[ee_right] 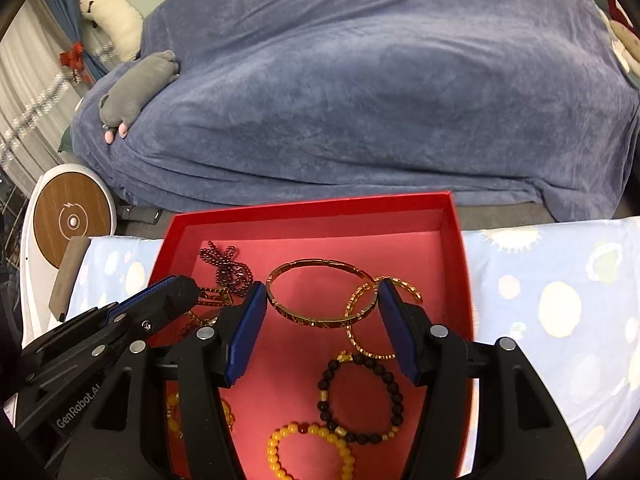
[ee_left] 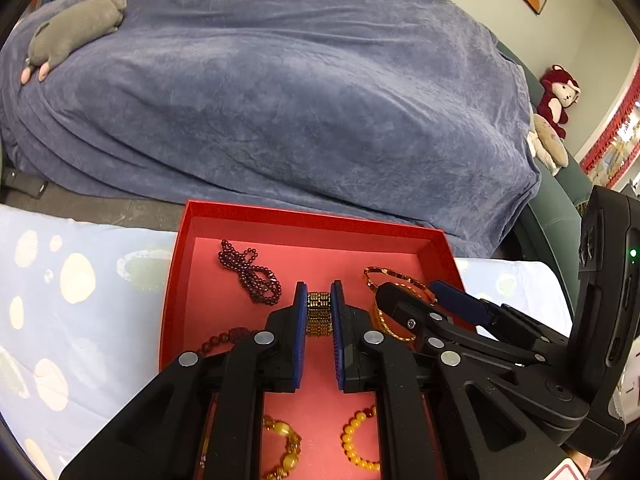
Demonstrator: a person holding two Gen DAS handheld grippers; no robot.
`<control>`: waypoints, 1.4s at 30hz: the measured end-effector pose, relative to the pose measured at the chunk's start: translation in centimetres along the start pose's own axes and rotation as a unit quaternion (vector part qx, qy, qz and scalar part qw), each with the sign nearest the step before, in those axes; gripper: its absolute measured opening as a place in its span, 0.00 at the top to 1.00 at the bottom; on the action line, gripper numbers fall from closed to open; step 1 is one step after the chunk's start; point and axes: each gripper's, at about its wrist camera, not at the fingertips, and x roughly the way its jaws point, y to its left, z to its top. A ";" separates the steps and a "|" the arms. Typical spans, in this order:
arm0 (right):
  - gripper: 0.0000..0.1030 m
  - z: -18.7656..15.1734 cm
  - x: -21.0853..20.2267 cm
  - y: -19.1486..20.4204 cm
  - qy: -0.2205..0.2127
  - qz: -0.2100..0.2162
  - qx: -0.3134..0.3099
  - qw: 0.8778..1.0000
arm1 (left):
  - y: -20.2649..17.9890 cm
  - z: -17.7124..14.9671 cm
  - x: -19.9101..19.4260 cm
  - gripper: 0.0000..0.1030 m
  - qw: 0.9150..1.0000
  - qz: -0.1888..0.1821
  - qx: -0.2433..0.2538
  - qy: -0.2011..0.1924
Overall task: Organize jewelry
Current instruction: 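Carry the bangle and watch into the red box and open both tools, then withdraw both tools from the box toward the gold hoop earrings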
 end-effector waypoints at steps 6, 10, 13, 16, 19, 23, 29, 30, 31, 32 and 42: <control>0.46 0.1 1.9 -0.7 0.031 0.019 0.016 0.999 | 1.1 0.4 1.4 0.91 1.000 0.000 -0.009 0.023; 0.46 -0.1 1.8 -0.5 0.027 0.021 0.013 0.999 | 1.1 0.0 1.2 0.89 1.000 0.010 -0.008 0.011; 0.46 -0.4 1.1 -0.3 0.017 0.012 0.000 1.000 | 1.1 -0.2 1.1 0.88 1.000 0.008 -0.005 0.010; 0.46 -0.8 -0.2 0.0 0.003 0.003 -0.013 1.000 | 1.0 -0.5 0.5 0.88 1.000 0.009 -0.003 0.008; 0.46 -1.5 -2.2 -0.1 -0.015 -0.007 -0.025 1.000 | 0.7 -1.3 -0.6 0.88 1.000 0.021 0.010 0.000; 0.46 -3.4 -5.9 -0.3 -0.042 -0.020 -0.044 0.998 | 0.0 -3.0 -3.1 0.88 0.999 0.037 0.032 -0.011; 0.46 -7.5 -11.6 -0.1 -0.064 -0.039 -0.074 0.994 | -0.5 -6.4 -7.2 0.88 0.997 0.052 0.053 -0.024; 0.46 -8.1 -12.3 0.1 -0.068 -0.044 -0.079 0.994 | -0.7 -7.1 -7.9 0.88 0.996 0.056 0.059 -0.026; 0.46 -8.9 -13.1 0.2 -0.072 -0.048 -0.083 0.993 | -0.8 -7.7 -8.6 0.88 0.996 0.060 0.064 -0.029; 0.46 -9.8 -13.9 0.4 -0.075 -0.049 -0.087 0.992 | -0.9 -8.3 -9.3 0.88 0.995 0.061 0.066 -0.032; 0.46 -17.7 -16.3 0.9 -0.058 -0.041 -0.073 0.995 | -1.1 -14.1 -13.3 0.88 0.994 0.073 0.071 -0.036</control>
